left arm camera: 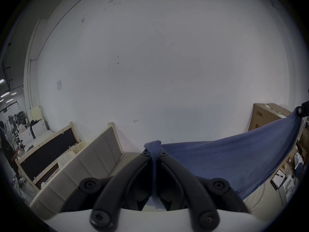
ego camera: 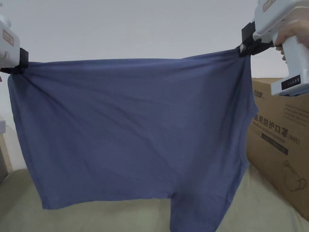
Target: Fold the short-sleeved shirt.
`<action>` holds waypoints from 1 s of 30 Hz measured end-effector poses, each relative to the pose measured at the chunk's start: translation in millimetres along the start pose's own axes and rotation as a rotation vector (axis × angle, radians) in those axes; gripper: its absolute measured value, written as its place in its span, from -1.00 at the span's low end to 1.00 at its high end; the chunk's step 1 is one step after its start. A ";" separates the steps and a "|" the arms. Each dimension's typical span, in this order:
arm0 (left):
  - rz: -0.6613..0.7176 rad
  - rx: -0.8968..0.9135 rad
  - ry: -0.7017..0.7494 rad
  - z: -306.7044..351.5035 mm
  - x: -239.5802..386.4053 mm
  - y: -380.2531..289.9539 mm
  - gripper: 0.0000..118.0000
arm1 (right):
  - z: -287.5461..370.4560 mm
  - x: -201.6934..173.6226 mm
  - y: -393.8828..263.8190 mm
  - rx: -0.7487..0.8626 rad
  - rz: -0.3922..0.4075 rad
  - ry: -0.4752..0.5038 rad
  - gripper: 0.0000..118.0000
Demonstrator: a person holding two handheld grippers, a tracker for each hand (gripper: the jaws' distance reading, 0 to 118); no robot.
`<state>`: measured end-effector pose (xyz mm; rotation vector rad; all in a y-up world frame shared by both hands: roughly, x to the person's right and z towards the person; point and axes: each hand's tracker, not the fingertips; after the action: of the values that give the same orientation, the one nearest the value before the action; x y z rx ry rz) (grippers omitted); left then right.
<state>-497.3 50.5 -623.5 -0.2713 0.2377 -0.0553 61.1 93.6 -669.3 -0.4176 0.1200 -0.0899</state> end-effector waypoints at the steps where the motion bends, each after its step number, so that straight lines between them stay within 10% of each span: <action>1: -0.002 0.006 -0.003 0.0 0.4 1.1 -0.97 | 3.1 -1.3 1.7 0.012 0.004 0.007 -1.00; 11: 0.049 -0.137 -0.026 -39.6 3.0 -106.2 -0.97 | -32.5 2.5 -75.2 -0.119 0.060 0.020 -1.00; 23: 0.018 -0.541 -0.070 -71.7 30.8 -397.6 -0.97 | -150.8 35.5 -382.4 -0.610 -0.049 -0.014 -1.00; 30: 0.013 -0.529 -0.102 22.5 4.5 -486.6 -0.97 | -52.8 42.6 -522.1 -0.567 -0.163 0.034 -1.00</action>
<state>-498.4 -412.3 -471.1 -0.7970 0.1492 0.0358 63.5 -407.4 -507.6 -0.9929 0.1444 -0.2254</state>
